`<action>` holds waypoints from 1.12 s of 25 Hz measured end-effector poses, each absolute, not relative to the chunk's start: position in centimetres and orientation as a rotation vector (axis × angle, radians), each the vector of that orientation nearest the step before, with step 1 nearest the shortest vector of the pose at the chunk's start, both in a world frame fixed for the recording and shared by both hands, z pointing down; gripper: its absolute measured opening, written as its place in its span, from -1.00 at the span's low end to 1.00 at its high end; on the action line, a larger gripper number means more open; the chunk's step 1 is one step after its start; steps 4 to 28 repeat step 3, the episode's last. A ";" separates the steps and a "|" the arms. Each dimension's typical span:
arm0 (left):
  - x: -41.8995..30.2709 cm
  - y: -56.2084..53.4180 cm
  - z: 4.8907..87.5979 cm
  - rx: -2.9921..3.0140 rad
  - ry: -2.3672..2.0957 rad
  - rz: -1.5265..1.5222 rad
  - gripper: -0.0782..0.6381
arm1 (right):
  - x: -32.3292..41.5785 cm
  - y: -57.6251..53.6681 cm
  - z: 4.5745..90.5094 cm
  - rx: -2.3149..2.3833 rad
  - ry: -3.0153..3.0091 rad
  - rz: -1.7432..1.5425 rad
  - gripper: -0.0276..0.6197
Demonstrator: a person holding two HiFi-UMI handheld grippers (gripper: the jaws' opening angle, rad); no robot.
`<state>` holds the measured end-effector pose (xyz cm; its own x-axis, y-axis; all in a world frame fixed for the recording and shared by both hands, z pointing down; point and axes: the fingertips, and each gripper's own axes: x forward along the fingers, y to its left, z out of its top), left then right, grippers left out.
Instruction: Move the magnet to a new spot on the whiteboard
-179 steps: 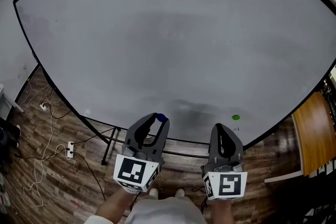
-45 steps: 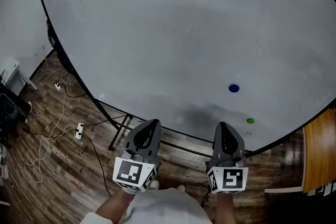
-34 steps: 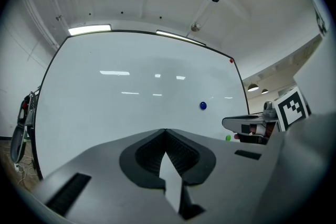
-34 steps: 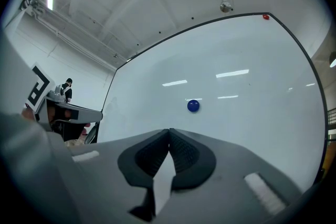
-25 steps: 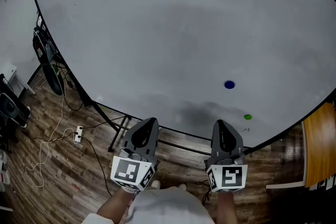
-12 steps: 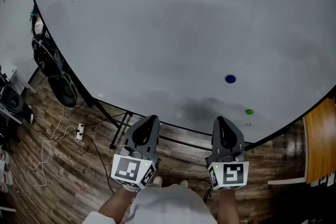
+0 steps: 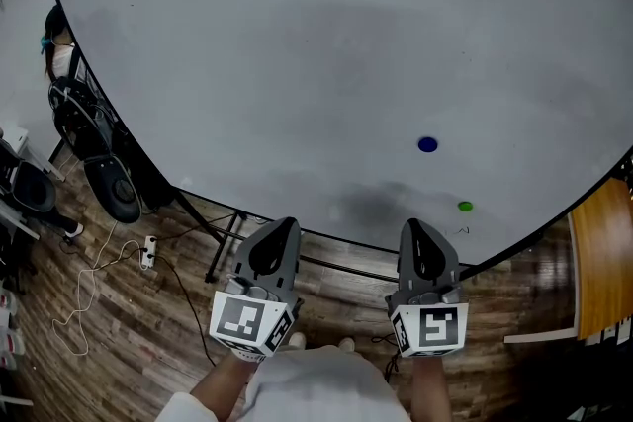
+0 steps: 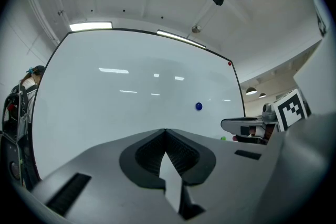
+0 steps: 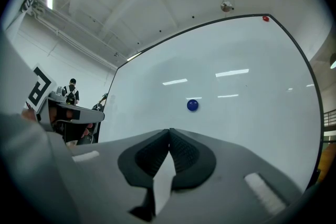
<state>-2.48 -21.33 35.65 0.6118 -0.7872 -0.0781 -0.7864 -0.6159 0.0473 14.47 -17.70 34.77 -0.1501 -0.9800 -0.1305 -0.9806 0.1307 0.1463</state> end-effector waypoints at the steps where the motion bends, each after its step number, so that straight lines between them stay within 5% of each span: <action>1: -2.4 -21.3 35.6 2.813 -1.372 -0.143 -0.76 | 14.5 -17.7 34.7 -2.047 2.359 0.310 -0.91; 28: -2.3 -21.4 35.5 2.814 -1.369 -0.144 -0.76 | 14.6 -17.8 34.6 -2.049 2.358 0.313 -0.91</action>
